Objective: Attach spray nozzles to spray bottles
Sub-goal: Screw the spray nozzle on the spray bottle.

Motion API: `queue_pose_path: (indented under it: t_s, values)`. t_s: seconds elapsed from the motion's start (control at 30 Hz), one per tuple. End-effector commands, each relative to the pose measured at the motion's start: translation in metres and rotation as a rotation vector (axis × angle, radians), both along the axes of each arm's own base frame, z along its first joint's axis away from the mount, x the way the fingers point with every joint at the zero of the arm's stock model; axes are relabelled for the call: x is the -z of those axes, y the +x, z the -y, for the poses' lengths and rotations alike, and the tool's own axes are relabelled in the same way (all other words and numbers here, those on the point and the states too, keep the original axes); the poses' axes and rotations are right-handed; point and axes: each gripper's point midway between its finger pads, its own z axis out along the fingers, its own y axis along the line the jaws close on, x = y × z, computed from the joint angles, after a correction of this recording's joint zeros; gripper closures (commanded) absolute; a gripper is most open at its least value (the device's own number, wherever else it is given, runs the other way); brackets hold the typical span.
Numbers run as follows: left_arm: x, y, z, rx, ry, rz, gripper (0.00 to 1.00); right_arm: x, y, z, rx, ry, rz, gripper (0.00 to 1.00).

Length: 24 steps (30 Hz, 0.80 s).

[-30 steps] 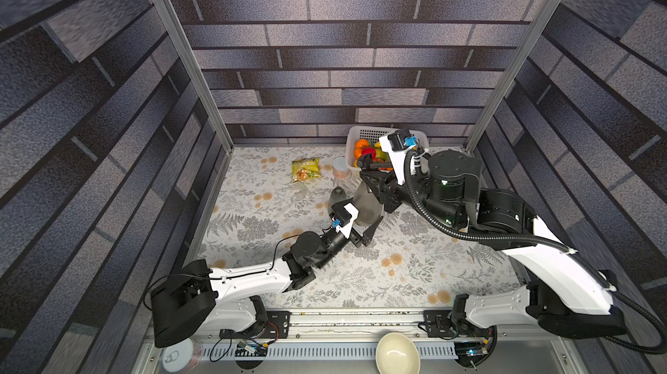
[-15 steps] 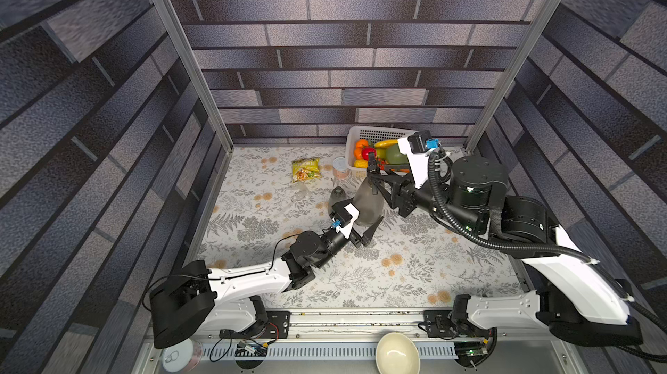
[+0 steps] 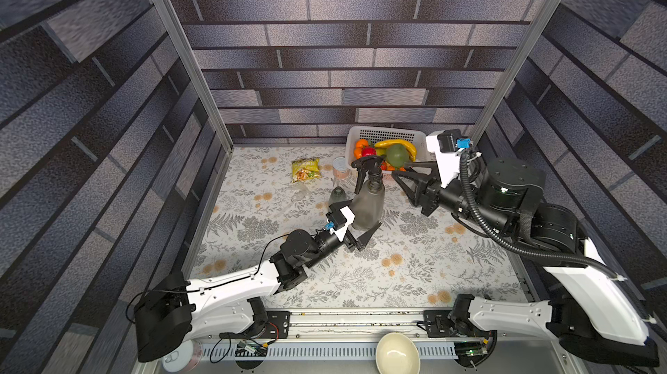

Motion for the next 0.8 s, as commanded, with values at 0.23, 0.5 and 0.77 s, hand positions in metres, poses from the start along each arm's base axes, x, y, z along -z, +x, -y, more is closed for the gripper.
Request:
queue_pose_path:
  t_s: [0.23,0.5,0.77]
  values:
    - [-0.020,-0.017,-0.001,0.093,-0.019,0.001,0.32,-0.008,-0.030,-0.037,-0.387,0.108,-0.011,0.16]
    - [-0.022,-0.020,0.001,0.096,-0.012,0.009,0.32,-0.004,-0.019,-0.042,-0.356,0.090,-0.061,0.24]
    - [-0.018,-0.016,0.000,0.044,0.019,0.037,0.31,0.010,-0.001,-0.033,-0.224,0.042,-0.135,0.44]
